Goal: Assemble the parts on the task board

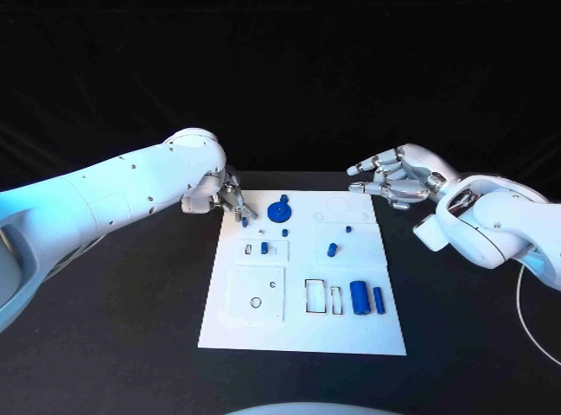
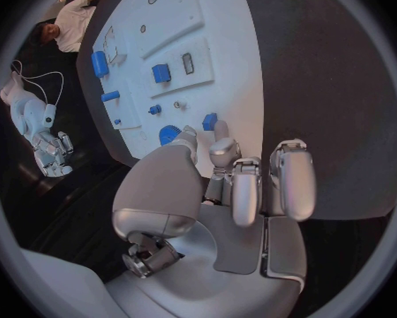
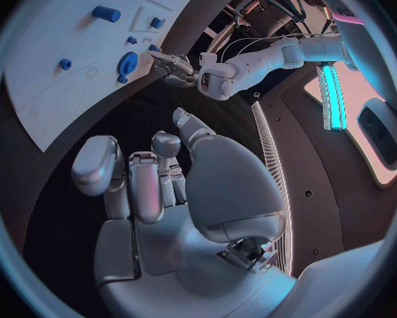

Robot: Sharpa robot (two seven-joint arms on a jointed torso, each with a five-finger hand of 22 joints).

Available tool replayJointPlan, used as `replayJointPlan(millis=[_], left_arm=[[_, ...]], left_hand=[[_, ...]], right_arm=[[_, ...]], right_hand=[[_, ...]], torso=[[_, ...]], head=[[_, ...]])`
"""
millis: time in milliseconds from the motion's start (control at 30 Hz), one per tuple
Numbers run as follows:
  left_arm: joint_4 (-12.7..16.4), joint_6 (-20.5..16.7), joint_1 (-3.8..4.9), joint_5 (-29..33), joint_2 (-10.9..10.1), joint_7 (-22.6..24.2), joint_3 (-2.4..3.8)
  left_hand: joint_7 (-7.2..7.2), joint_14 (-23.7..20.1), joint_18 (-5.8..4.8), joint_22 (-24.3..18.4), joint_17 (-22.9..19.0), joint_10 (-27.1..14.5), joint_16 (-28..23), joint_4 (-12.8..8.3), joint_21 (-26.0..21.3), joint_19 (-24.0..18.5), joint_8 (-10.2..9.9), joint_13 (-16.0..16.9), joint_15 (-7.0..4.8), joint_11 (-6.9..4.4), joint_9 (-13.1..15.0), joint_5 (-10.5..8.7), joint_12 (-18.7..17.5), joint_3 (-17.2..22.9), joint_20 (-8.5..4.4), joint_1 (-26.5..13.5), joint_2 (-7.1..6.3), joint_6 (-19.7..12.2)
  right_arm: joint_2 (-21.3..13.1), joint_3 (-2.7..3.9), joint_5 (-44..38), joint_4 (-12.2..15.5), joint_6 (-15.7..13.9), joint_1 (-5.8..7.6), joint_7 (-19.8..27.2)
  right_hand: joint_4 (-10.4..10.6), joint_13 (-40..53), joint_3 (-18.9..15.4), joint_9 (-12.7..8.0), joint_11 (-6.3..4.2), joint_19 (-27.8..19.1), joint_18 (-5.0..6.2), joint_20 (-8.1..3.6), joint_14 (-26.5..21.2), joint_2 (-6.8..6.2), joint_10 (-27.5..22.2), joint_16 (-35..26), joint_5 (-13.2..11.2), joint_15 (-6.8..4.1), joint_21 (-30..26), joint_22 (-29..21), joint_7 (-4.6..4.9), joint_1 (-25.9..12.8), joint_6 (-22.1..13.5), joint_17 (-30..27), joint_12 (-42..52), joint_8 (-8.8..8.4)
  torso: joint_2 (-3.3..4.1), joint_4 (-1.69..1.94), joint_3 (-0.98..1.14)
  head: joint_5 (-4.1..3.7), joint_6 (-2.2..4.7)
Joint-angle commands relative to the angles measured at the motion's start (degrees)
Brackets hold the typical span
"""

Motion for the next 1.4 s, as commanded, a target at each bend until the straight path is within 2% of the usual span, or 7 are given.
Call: replayJointPlan(millis=[33,367,600,1400], left_arm=[[-0.1,1.3,-0.04,-0.3,0.2,0.7,-0.02],[-0.2,1.2,-0.05,-0.3,0.2,0.7,-0.05],[-0.3,1.4,-0.05,-0.1,0.3,0.7,-0.06],[-0.8,1.9,-0.25,0.1,0.7,0.7,-0.33]], left_hand=[[-0.21,6.0,-0.07,2.1,15.1,0.4,0.1,-0.1,0.2,0.1,0.3,0.0,-0.44,-0.14,0.1,0.12,0.2,-0.4,-0.16,0.9,0.19,-0.4],[-0.23,6.0,-0.08,2.2,15.1,0.4,0.1,-0.8,0.2,0.1,0.7,-0.1,-0.47,-0.17,0.6,0.20,0.2,0.0,-0.19,3.5,1.70,-0.8],[-0.27,6.0,-0.07,2.2,15.1,0.4,0.1,-1.1,0.1,0.1,0.8,-0.1,-0.49,-0.20,0.8,0.22,0.2,0.3,-0.21,4.5,2.20,-0.9],[-0.28,6.0,-0.08,2.3,15.1,0.4,0.1,-1.3,0.2,0.1,0.8,0.0,-0.50,-0.21,0.8,0.23,0.3,0.4,-0.21,4.8,2.34,-0.9]], right_arm=[[0.0,0.02,-0.1,0.0,0.4,-0.02,0.2],[0.0,0.02,-0.1,-0.1,0.5,-0.02,0.2],[0.1,0.02,-0.1,-0.1,0.5,-0.02,0.2],[0.1,0.02,-0.1,-0.1,0.6,-0.02,0.2]], right_hand=[[0.2,-0.1,0.1,-0.1,0.09,-0.5,0.66,0.06,2.5,0.22,-0.5,-0.2,0.4,-0.22,-0.3,-0.1,0.21,-0.5,0.0,-0.1,-0.2,0.28],[0.2,-0.1,0.1,-0.1,0.09,-0.5,0.66,0.06,2.5,0.22,-0.5,-0.2,0.4,-0.22,-0.3,-0.1,0.21,-0.5,0.0,-0.1,-0.2,0.28],[0.2,-0.1,0.1,-0.1,0.09,-0.5,0.66,0.06,2.5,0.22,-0.5,-0.2,0.4,-0.22,-0.3,-0.1,0.21,-0.5,0.0,-0.1,-0.2,0.28],[0.2,-0.1,0.1,-0.1,0.09,-0.5,0.66,0.06,2.5,0.22,-0.5,-0.2,0.4,-0.22,-0.3,-0.1,0.21,-0.5,0.0,-0.1,-0.2,0.28]], torso=[[0.02,0.02,0.01],[0.04,-0.04,-0.01],[0.02,0.01,-0.04],[0.05,0.03,-0.02]], head=[[0.05,-0.04],[0.14,-0.05],[0.11,-0.16],[0.15,-0.43]])
